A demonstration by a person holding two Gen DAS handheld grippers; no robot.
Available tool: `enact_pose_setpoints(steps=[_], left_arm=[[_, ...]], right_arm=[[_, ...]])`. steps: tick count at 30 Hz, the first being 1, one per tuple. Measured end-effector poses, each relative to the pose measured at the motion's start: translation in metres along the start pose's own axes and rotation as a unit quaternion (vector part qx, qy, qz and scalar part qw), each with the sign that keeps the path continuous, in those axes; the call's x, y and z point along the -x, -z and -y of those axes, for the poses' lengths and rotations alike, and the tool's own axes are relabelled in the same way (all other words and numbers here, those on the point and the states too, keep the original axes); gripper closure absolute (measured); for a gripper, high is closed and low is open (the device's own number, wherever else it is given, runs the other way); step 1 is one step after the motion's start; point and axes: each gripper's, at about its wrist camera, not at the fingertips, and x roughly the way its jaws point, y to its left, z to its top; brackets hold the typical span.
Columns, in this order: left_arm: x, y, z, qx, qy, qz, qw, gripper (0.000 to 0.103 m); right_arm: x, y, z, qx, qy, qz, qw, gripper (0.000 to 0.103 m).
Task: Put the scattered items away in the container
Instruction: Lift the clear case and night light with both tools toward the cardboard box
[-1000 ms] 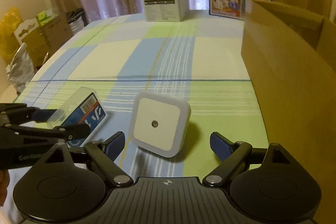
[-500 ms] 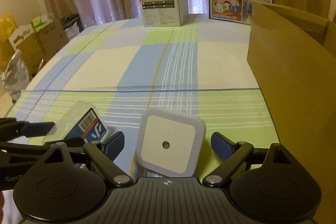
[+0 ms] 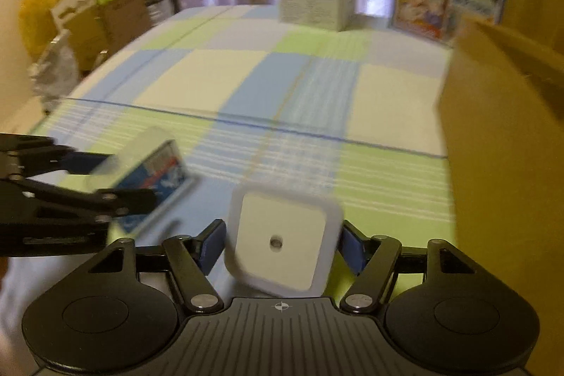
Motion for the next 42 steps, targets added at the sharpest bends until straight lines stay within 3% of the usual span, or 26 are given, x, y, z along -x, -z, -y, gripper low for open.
enact_pose_setpoints(steps=[13, 17, 18, 21, 26, 30, 42], left_arm=[[-0.008, -0.003, 0.002, -0.004, -0.01, -0.013, 0.9999, 0.05], [-0.011, -0.003, 0.0, 0.005, -0.006, -0.023, 0.9997, 0.075], [-0.01, -0.003, 0.0, 0.006, -0.004, -0.023, 0.9997, 0.076], [-0.008, -0.003, 0.001, 0.004, -0.002, -0.02, 0.9998, 0.077], [-0.009, -0.002, 0.003, -0.005, -0.008, -0.022, 0.9997, 0.077], [-0.009, -0.003, 0.003, -0.006, -0.016, -0.022, 0.9996, 0.075], [-0.012, -0.004, -0.002, 0.02, -0.012, -0.036, 0.9991, 0.077]], right_arm=[[-0.002, 0.004, 0.003, -0.041, 0.03, -0.007, 0.999, 0.035], [0.0, 0.003, 0.004, -0.04, 0.012, -0.007, 0.999, 0.038], [0.002, 0.003, 0.002, -0.032, 0.002, -0.005, 0.999, 0.038], [0.003, 0.006, -0.005, -0.001, -0.015, -0.006, 1.0, 0.038], [0.0, 0.007, -0.013, 0.019, 0.016, 0.003, 1.0, 0.036], [0.0, 0.008, -0.011, -0.014, 0.029, 0.005, 0.999, 0.028], [-0.005, 0.005, -0.004, -0.062, 0.024, -0.001, 0.998, 0.028]])
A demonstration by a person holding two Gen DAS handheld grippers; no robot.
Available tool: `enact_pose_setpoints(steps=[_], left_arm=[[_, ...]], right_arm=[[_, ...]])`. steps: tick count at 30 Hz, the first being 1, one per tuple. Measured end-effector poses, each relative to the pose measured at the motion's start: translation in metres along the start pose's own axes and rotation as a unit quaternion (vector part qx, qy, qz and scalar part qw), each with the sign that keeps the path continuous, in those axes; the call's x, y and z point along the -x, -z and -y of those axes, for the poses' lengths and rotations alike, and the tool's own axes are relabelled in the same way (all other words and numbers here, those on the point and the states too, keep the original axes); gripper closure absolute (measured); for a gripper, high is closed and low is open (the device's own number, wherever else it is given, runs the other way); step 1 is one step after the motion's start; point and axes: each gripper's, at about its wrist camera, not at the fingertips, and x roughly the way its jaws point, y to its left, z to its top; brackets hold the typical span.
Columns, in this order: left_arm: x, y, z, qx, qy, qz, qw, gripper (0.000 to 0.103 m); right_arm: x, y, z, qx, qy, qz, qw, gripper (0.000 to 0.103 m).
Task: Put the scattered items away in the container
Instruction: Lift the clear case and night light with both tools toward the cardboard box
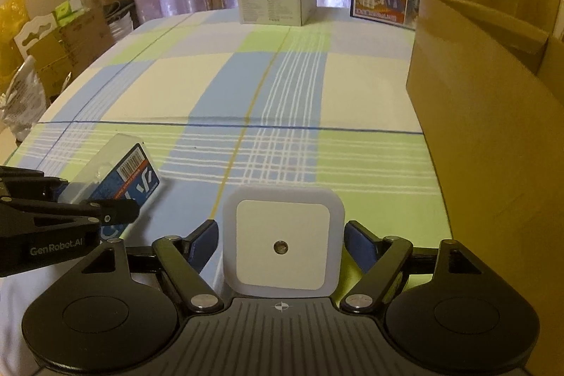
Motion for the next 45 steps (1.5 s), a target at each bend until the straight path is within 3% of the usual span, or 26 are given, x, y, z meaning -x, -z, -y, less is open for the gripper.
enact_pose_setpoints(steps=[1, 3, 31, 38, 45], left_arm=[[0.0, 0.0, 0.0, 0.001, -0.002, 0.0, 1.0, 0.077], [0.0, 0.0, 0.0, 0.001, -0.006, 0.0, 1.0, 0.077], [0.031, -0.007, 0.002, 0.021, -0.007, 0.032, 0.9992, 0.077], [0.053, -0.015, 0.01, 0.023, -0.012, 0.052, 0.9983, 0.077], [0.091, -0.025, 0.029, 0.042, 0.007, 0.076, 0.9962, 0.077]], right_arm=[[0.0, 0.0, 0.0, 0.0, 0.001, 0.001, 1.0, 0.028], [0.001, -0.001, 0.001, -0.002, 0.006, 0.006, 1.0, 0.041], [0.038, -0.011, -0.008, 0.003, -0.011, 0.065, 0.998, 0.041], [0.069, -0.019, -0.003, -0.006, -0.011, 0.102, 0.995, 0.041], [0.12, -0.036, 0.018, -0.02, 0.01, 0.142, 0.99, 0.041]])
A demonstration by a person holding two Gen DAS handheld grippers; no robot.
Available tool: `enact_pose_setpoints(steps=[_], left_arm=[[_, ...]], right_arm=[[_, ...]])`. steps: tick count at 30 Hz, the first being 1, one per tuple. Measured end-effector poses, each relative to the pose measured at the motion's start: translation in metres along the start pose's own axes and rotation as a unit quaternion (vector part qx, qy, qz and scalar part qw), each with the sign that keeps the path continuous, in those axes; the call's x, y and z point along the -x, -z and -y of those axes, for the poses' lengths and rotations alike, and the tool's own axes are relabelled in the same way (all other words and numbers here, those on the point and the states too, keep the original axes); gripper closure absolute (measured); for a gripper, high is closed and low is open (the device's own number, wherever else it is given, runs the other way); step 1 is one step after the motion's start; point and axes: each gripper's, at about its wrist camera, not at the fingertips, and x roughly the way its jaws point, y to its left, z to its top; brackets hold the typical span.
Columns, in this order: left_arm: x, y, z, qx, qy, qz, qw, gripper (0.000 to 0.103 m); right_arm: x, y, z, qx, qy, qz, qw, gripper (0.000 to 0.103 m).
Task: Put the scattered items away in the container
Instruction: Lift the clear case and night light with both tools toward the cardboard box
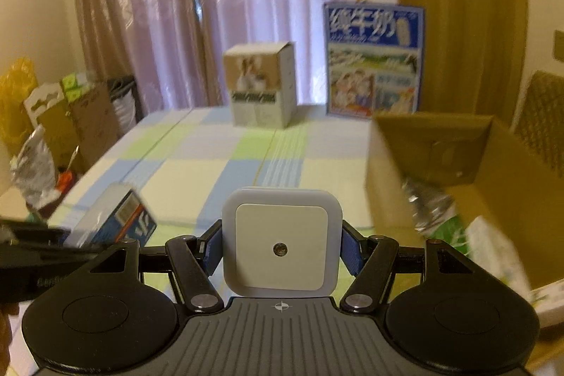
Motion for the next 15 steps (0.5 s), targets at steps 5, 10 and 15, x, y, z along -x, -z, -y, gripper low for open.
enact_pose_setpoints(steps=[5, 10, 15], left_arm=[[0.025, -0.009, 0.039, 0.002, 0.024, 0.016, 0.9996, 0.077], [0.041, -0.023, 0.098, -0.023, 0.063, 0.027, 0.9974, 0.077], [0.046, -0.036, 0.161, -0.051, 0.104, 0.035, 0.9927, 0.077]], right_arm=[[0.037, -0.021, 0.034, -0.013, 0.021, 0.016, 1.0, 0.041], [0.072, -0.037, 0.081, -0.014, 0.045, 0.019, 0.999, 0.041], [0.102, -0.04, 0.129, -0.026, 0.073, 0.021, 0.997, 0.041]])
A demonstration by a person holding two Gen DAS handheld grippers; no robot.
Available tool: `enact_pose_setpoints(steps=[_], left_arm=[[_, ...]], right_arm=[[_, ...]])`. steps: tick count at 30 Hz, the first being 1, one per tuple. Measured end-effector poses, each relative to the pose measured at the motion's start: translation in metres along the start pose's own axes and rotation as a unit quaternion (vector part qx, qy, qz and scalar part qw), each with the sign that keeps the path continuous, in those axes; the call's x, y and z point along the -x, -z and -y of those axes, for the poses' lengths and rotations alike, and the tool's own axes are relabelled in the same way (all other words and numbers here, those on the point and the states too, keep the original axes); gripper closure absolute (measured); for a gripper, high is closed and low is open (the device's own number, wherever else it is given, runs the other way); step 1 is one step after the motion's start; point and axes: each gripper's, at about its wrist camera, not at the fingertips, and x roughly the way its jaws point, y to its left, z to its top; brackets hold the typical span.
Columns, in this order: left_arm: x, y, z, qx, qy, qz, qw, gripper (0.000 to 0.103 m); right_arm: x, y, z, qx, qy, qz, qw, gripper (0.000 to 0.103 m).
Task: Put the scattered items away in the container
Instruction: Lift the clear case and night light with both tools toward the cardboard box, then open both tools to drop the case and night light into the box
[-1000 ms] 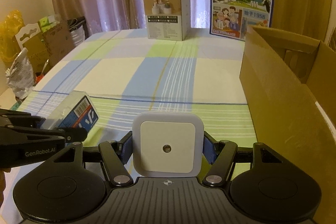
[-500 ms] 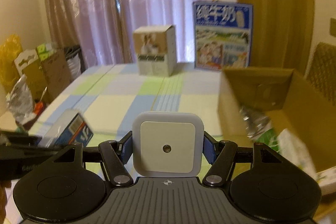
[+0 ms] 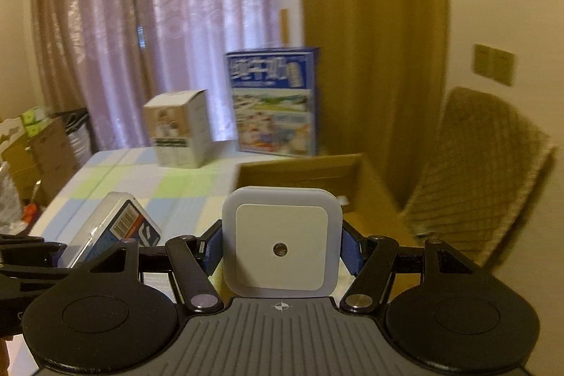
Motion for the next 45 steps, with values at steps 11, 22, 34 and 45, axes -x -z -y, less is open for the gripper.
enact_pose_setpoints(steps=[11, 22, 34, 45], left_arm=[[-0.048, -0.005, 0.075, -0.039, 0.034, -0.032, 0.9981, 0.077], [-0.08, 0.0, 0.081, -0.042, 0.032, -0.044, 0.9977, 0.077], [-0.067, 0.004, 0.055, -0.025, 0.001, -0.02, 0.9995, 0.054], [-0.05, 0.009, 0.046, -0.019, -0.008, -0.019, 0.9996, 0.053]], right_arm=[[0.004, 0.009, 0.062, -0.024, 0.02, -0.015, 0.999, 0.041], [-0.02, 0.019, 0.077, -0.038, 0.017, -0.029, 0.999, 0.041], [-0.028, 0.025, 0.079, -0.044, 0.01, -0.041, 0.998, 0.041], [-0.039, 0.019, 0.063, -0.05, -0.02, -0.05, 0.997, 0.039]])
